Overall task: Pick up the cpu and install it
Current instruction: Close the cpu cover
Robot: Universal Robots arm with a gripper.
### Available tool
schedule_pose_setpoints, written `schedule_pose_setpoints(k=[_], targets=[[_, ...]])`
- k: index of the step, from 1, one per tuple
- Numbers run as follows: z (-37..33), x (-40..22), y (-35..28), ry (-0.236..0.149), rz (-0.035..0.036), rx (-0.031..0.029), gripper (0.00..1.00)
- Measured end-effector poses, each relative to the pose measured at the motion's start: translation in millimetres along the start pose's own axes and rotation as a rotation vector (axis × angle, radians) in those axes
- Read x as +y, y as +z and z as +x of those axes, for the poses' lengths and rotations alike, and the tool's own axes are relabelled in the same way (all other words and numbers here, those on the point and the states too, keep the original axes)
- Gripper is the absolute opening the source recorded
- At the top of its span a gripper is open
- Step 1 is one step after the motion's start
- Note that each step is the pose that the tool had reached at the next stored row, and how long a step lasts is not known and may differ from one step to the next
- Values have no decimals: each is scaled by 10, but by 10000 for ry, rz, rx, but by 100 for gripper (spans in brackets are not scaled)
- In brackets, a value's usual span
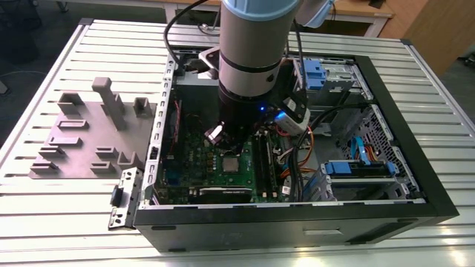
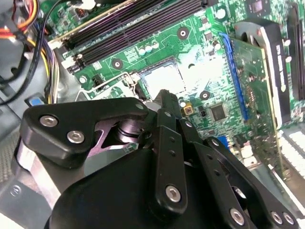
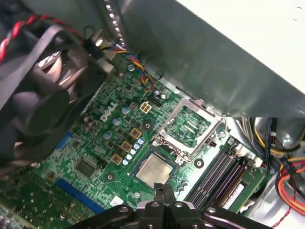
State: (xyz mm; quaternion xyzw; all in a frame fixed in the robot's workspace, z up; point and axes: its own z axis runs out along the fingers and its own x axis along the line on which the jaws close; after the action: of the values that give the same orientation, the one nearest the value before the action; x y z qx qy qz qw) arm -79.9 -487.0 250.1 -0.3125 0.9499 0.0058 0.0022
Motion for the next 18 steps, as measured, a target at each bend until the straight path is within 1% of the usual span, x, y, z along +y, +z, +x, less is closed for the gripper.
schedule_pose_setpoints(k=[1,3,8,9,18], targets=[[-4,-3,1,-71,-1,0,11],[-26,-7,2,-88,-3,-1,11],[-40,-18,6,-95,-7,-4,11],[-40,-18,6,-175,-8,-3,11],[-40,-18,13,-1815,-21,15,11]])
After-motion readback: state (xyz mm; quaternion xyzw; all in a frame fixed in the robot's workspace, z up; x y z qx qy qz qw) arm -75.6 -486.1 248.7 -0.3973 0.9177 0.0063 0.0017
